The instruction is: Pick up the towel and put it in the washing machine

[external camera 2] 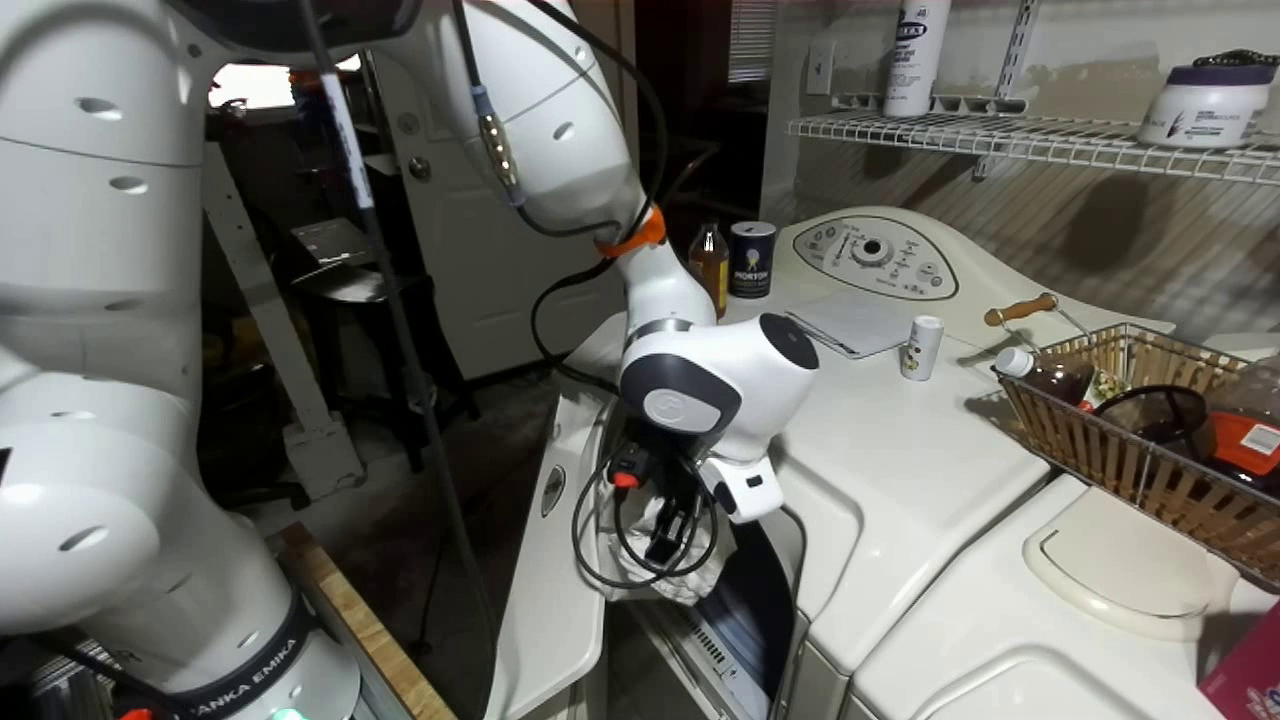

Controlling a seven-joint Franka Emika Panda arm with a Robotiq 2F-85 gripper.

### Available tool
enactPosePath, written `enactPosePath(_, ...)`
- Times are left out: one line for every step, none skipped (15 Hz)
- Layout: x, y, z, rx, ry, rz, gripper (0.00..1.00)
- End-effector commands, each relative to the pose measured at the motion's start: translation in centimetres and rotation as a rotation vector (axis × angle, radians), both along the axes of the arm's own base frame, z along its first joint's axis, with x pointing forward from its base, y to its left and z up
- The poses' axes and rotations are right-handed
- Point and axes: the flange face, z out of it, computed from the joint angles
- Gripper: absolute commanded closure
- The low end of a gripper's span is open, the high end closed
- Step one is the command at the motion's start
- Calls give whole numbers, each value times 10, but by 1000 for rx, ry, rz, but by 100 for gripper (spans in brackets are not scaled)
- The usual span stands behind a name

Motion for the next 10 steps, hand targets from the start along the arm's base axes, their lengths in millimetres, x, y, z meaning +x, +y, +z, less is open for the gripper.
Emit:
enactPosePath(4, 8, -20, 32, -64, 26, 100)
enactPosePath(7, 9, -25, 15, -84, 37, 100)
enactPosePath(2, 8, -15, 16, -39, 25, 100)
enactPosePath(3, 10, -20, 11, -50, 33, 100)
enactPosePath(3, 12, -24, 9, -52, 37, 100)
enactPosePath(3, 12, -26, 8, -53, 39, 100)
enactPosePath(3, 12, -26, 7, -53, 40, 100)
enactPosePath(3, 12, -26, 6, -54, 40, 100)
enactPosePath(5, 11, -31, -7, -61, 56, 100)
enactPosePath(6, 10, -38, 0, -67, 59, 100)
